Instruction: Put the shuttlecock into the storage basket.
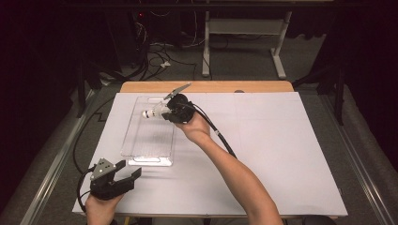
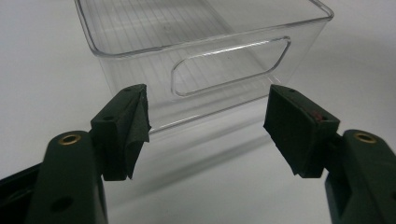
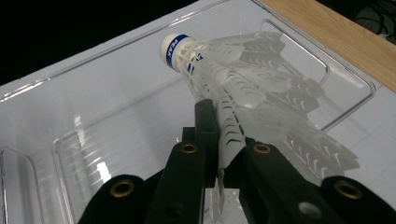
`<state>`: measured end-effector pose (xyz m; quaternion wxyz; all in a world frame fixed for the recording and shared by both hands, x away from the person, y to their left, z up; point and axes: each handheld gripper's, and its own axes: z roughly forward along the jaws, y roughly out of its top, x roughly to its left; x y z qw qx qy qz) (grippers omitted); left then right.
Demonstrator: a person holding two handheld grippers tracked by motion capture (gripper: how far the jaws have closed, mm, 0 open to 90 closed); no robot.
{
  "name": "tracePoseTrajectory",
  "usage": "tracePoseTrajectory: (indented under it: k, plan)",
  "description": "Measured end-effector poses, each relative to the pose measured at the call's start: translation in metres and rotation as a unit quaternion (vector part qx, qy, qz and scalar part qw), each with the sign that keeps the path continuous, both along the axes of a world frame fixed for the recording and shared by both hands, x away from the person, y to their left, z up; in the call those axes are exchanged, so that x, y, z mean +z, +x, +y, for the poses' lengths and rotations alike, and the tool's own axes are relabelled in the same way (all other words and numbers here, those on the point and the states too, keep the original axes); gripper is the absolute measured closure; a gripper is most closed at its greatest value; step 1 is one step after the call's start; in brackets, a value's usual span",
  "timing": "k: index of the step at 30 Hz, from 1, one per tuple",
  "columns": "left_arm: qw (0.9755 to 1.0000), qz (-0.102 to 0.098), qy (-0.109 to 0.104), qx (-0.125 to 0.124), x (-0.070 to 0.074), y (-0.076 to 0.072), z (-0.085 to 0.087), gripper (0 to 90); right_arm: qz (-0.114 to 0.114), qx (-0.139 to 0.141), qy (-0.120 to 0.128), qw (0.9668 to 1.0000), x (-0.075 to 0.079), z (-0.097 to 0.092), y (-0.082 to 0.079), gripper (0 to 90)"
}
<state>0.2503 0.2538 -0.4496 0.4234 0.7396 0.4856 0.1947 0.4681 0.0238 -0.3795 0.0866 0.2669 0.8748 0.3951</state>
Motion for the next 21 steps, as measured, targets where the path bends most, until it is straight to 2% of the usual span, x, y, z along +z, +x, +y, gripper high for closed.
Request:
tracePoseTrajectory:
  k: [9,21]
  plan:
    - [1.0000,0.001,0.000,-0.003,0.000,0.000,-0.001,31.9,0.001,0.018,-0.013,0.9998,-0.007,0.020,-0.001,89.2]
    - [1.0000,0.001,-0.001,-0.004,0.000,0.000,0.000,31.7,0.010,0.016,-0.033,0.9993,-0.017,0.031,0.006,89.2]
